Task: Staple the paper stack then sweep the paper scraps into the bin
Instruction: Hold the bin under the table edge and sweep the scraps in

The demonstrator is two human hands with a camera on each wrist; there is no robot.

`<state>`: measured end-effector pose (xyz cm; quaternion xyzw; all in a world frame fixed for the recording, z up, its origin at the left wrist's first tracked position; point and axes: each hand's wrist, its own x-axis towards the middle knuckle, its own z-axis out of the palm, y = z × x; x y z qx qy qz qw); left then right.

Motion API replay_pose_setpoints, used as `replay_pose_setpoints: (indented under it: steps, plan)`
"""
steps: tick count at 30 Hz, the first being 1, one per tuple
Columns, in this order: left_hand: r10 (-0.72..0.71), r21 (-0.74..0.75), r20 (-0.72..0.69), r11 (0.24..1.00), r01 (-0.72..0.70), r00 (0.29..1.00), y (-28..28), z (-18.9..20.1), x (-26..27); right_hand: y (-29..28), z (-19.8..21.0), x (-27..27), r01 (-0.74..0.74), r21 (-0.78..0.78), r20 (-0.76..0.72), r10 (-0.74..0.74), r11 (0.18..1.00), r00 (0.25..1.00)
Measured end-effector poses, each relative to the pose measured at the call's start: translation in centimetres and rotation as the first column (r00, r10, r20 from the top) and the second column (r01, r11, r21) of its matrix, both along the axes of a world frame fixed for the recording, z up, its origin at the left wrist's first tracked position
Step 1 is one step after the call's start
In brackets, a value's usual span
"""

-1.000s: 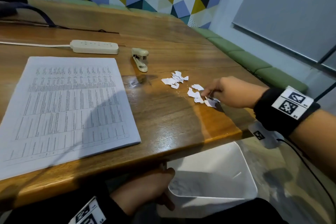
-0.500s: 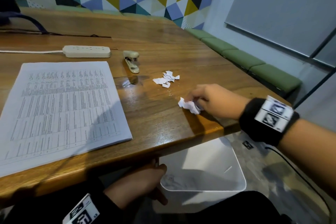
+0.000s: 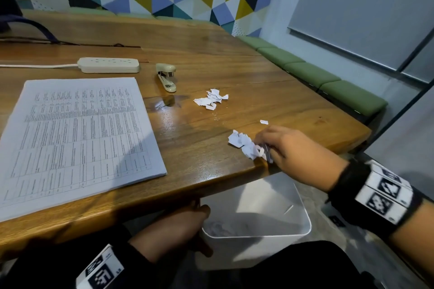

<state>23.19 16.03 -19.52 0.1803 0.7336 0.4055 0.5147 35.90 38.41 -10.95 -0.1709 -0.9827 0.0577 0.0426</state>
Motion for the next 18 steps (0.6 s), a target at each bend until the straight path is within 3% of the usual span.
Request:
replay_pose_setpoints:
  steps: [6, 10, 18]
  plan:
    - [0.162, 0.119, -0.031, 0.980, -0.158, 0.986, -0.1, 0.4, 0.9, 0.0, 1.0, 0.3, 0.046, -0.056, -0.100, -0.051, 0.997, 0.994]
    - [0.096, 0.099, -0.057, 0.991, -0.090, 0.994, 0.3, 1.4, 1.3, 1.5, 0.5, -1.9, 0.110, -0.054, -0.009, -0.110, 0.992, 0.994]
    - [0.057, 0.013, -0.034, 0.998, -0.057, 0.998, -0.2, 0.8, 0.5, -3.4, 0.2, 1.6, -0.020, -0.081, -0.022, 0.018, 0.997, 1.000]
